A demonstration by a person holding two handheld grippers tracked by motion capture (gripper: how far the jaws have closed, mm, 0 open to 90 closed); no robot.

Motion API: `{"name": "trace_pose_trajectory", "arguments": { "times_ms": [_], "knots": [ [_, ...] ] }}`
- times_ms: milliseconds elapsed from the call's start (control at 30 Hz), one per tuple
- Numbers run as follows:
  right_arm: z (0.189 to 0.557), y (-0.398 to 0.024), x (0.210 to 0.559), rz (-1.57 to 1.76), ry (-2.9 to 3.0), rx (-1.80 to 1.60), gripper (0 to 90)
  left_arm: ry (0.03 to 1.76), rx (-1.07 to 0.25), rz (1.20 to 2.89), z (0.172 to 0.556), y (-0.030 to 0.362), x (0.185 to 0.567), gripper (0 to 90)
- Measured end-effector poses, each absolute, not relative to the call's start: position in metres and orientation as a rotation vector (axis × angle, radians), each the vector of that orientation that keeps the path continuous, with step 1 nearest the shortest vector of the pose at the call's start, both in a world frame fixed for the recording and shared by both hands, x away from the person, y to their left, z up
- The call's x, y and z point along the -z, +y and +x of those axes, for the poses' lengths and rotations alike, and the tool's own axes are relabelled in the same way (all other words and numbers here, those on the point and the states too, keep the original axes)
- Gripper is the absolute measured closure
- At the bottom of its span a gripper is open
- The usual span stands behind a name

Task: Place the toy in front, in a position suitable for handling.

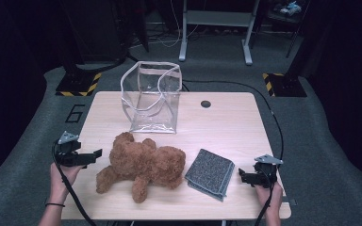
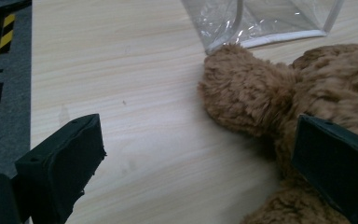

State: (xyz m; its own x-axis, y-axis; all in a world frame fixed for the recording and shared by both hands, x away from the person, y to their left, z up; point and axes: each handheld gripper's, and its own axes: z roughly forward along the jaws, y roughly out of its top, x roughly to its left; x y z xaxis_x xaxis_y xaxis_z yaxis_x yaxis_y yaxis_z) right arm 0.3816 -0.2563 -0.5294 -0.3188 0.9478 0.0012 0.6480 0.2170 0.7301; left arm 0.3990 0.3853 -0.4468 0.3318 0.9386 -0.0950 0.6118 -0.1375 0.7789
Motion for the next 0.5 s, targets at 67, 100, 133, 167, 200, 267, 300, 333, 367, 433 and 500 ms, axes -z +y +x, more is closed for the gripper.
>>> {"name": "trace_pose_trajectory", "arguments": {
  "times_ms": [67,100,133,167,200,267,300,333,367,433,500],
  "knots": [
    [0.382,-0.256,0.529,1.472,2.047,-0.889,6.6,1.363,-0.527,1.85,0.402,0.383,0.444,2.4],
    [0.382,-0.256,0.529,1.473,2.047,-0.889,6.6,1.362,-0.53,1.845,0.405,0.382,0.444,2.4],
    [0.382,-0.256,0.529,1.472,2.047,-0.889,6.6,1.359,-0.517,1.857,0.406,0.381,0.442,2.5],
    [0.382,-0.256,0.529,1.473,2.047,-0.889,6.6,1.356,-0.519,1.864,0.408,0.379,0.441,2.6],
    [0.382,-0.256,0.529,1.472,2.048,-0.889,6.6,1.351,-0.516,1.865,0.41,0.378,0.44,2.6],
    [0.382,-0.256,0.529,1.472,2.048,-0.889,6.5,1.343,-0.506,1.869,0.415,0.376,0.437,2.6],
    [0.382,-0.256,0.529,1.473,2.048,-0.889,6.4,1.342,-0.507,1.86,0.417,0.374,0.436,2.6],
    [0.382,-0.256,0.529,1.473,2.047,-0.889,6.5,1.342,-0.507,1.86,0.417,0.374,0.436,2.6],
    [0.382,-0.256,0.529,1.474,2.048,-0.888,6.5,1.331,-0.501,1.855,0.421,0.372,0.432,2.8],
    [0.382,-0.256,0.529,1.474,2.047,-0.888,6.5,1.322,-0.507,1.851,0.425,0.37,0.428,3.4],
    [0.382,-0.256,0.529,1.475,2.047,-0.889,6.5,1.312,-0.501,1.855,0.43,0.367,0.425,3.5]
  ]
}}
